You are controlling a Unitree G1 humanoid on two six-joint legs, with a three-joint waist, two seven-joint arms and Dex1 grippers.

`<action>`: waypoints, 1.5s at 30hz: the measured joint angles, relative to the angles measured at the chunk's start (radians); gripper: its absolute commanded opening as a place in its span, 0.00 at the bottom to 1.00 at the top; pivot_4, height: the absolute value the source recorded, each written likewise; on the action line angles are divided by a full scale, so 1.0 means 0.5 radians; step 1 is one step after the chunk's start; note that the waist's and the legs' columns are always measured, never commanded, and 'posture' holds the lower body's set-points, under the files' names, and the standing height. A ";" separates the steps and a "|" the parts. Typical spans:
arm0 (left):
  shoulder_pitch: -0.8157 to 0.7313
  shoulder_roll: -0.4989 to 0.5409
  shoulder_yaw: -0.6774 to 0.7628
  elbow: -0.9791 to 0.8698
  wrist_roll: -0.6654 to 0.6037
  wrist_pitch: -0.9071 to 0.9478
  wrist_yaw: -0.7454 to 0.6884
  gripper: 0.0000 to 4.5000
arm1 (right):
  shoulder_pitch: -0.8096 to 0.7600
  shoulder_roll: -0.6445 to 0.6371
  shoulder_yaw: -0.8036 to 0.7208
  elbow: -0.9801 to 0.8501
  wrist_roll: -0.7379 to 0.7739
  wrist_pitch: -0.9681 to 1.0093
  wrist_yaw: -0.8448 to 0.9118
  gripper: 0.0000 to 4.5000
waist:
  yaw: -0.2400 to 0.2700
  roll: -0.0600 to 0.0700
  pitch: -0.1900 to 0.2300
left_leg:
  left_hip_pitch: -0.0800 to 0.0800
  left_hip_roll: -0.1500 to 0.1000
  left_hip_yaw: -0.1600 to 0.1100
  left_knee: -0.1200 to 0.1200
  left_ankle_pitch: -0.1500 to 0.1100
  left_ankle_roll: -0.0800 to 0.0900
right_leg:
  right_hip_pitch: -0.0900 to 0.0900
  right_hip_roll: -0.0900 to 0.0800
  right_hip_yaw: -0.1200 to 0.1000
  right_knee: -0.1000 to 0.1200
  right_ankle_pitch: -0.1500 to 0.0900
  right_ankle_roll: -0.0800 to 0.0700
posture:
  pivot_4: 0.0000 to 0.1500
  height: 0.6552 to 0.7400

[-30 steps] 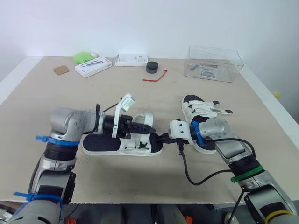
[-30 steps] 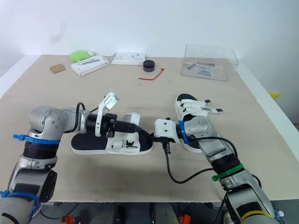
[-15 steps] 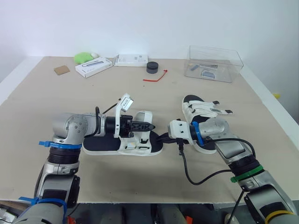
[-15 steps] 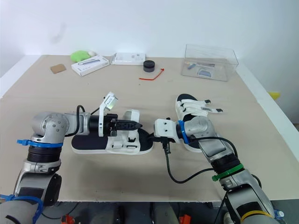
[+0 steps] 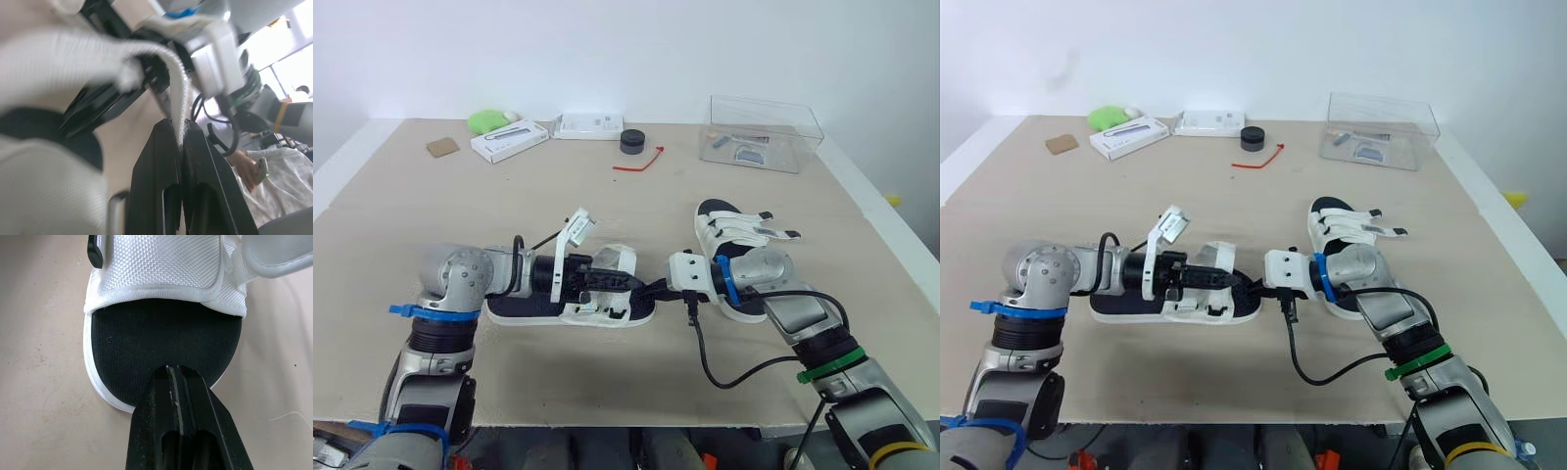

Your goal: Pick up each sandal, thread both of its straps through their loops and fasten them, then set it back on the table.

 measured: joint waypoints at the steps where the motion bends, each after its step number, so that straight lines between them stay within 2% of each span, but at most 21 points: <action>1: -0.001 0.001 0.000 0.006 0.004 -0.007 0.004 0.03 | 0.000 -0.003 0.000 0.001 0.000 0.000 0.001 0.00 | 0.000 0.000 0.000 | 0.000 0.000 0.000 0.000 0.000 0.000 | 0.000 0.000 0.000 0.000 0.000 0.000 | 1.00 1.00; 14: -0.056 -0.011 -0.006 0.103 0.012 -0.173 0.059 0.03 | -0.003 -0.006 0.003 0.005 -0.001 -0.004 0.002 0.00 | 0.000 0.000 0.000 | 0.000 -0.001 0.000 0.000 0.000 0.000 | 0.001 -0.002 0.000 0.000 0.000 0.001 | 1.00 1.00; 25: -0.007 0.004 -0.031 0.095 -0.010 -0.160 0.052 0.03 | -0.003 -0.006 0.002 0.005 -0.001 -0.004 0.001 0.00 | 0.000 0.000 0.000 | 0.000 -0.001 0.000 0.000 0.000 0.000 | 0.001 -0.001 -0.001 0.000 0.000 0.001 | 1.00 1.00; 33: -0.008 -0.105 0.005 0.096 -0.040 -0.093 0.146 0.03 | -0.005 -0.006 0.002 0.011 -0.001 -0.006 0.001 0.00 | 0.000 0.000 0.000 | 0.001 -0.001 -0.001 0.000 0.000 0.000 | 0.002 -0.002 -0.001 0.000 0.000 0.001 | 1.00 1.00; 45: -0.025 -0.117 0.025 0.097 -0.053 -0.060 0.187 0.03 | -0.007 -0.006 0.002 0.016 -0.001 -0.009 0.000 0.00 | 0.000 0.000 0.000 | 0.001 -0.002 -0.001 0.001 0.000 0.000 | 0.002 -0.002 -0.001 0.000 0.000 0.001 | 1.00 1.00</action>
